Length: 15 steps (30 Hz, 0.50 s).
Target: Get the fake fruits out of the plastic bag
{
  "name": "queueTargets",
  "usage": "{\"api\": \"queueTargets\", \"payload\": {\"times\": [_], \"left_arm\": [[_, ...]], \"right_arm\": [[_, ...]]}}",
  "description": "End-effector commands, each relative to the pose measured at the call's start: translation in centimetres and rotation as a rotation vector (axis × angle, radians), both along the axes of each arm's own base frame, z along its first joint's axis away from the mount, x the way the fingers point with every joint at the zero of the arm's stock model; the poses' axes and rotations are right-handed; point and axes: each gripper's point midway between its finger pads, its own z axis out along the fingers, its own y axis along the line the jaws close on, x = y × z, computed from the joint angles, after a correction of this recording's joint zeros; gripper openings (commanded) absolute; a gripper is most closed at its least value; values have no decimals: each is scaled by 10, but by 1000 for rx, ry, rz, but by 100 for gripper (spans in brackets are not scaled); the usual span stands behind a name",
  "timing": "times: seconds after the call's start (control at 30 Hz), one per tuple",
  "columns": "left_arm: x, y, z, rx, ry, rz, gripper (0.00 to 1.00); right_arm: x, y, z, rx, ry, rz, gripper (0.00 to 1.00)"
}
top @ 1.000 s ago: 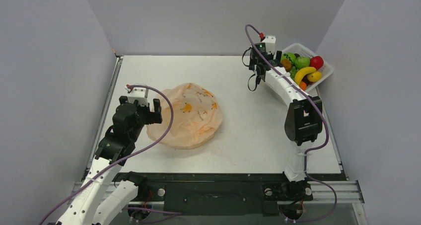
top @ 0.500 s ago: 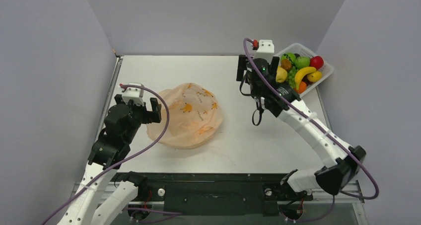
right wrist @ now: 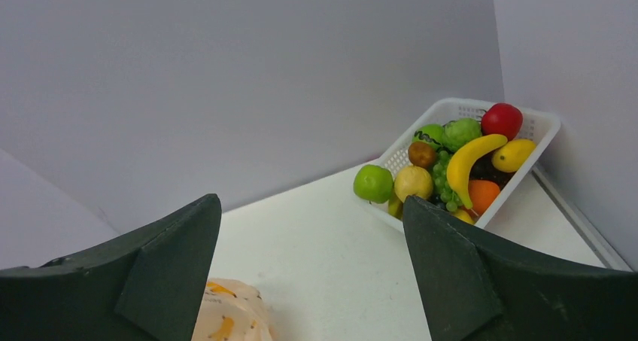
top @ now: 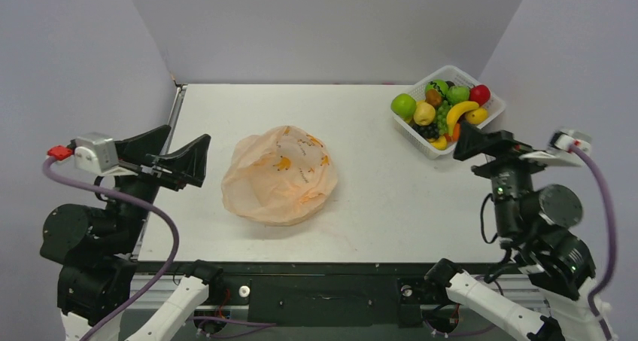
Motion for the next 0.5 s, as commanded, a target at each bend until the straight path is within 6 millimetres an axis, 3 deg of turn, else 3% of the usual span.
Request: {"api": "queueTargets", "payload": {"times": [0.0, 0.27, 0.47], "left_arm": [[-10, -4, 15, -70, 4, -45, 96], [-16, -4, 17, -137, 7, -62, 97], [-11, -4, 10, -135, 40, -51, 97]], "right_arm": [[-17, -18, -5, 68, -22, -24, 86], [-46, -52, -5, 141, -89, -71, 87], [-44, -46, -10, 81, -99, -43, 87]]}}
